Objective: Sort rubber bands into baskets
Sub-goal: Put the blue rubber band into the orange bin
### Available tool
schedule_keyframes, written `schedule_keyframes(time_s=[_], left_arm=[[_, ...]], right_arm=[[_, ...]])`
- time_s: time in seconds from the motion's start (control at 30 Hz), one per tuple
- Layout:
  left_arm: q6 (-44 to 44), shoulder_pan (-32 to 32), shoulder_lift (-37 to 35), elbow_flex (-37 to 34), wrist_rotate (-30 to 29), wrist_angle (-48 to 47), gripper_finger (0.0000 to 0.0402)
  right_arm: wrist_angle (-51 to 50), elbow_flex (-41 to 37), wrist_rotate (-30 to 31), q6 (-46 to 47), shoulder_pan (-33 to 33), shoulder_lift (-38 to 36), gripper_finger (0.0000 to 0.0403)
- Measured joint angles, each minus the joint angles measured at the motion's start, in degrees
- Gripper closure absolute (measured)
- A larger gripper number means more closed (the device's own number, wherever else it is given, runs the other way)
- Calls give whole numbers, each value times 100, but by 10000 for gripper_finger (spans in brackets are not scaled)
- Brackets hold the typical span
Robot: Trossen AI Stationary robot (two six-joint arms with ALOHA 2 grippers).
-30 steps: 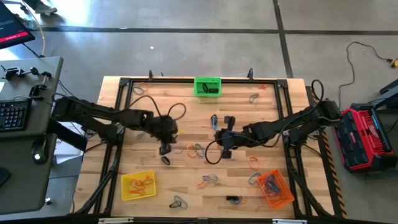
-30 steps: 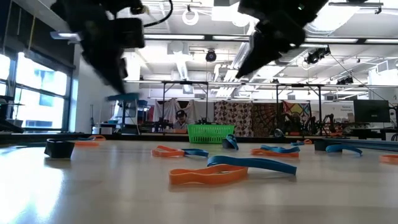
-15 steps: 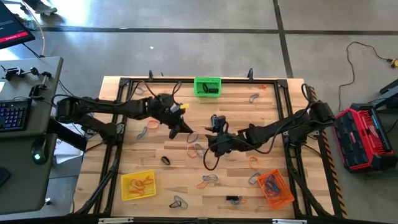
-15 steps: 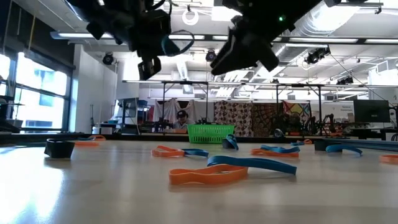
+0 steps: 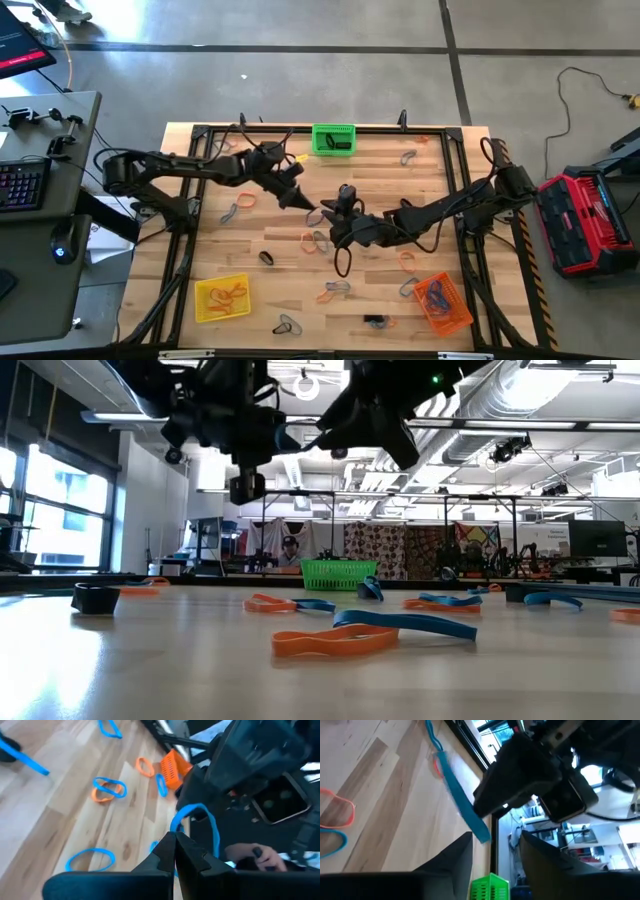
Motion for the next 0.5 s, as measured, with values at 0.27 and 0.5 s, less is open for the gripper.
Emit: schedule_keyframes(time_s=[0.27, 0.5], left_arm=[[-152, 135, 238, 0, 198, 386, 401], [48, 309, 238, 0, 187, 373, 401]], right_arm=[[4, 0, -189, -85, 28, 0, 299], [50, 0, -112, 121, 77, 0, 396]])
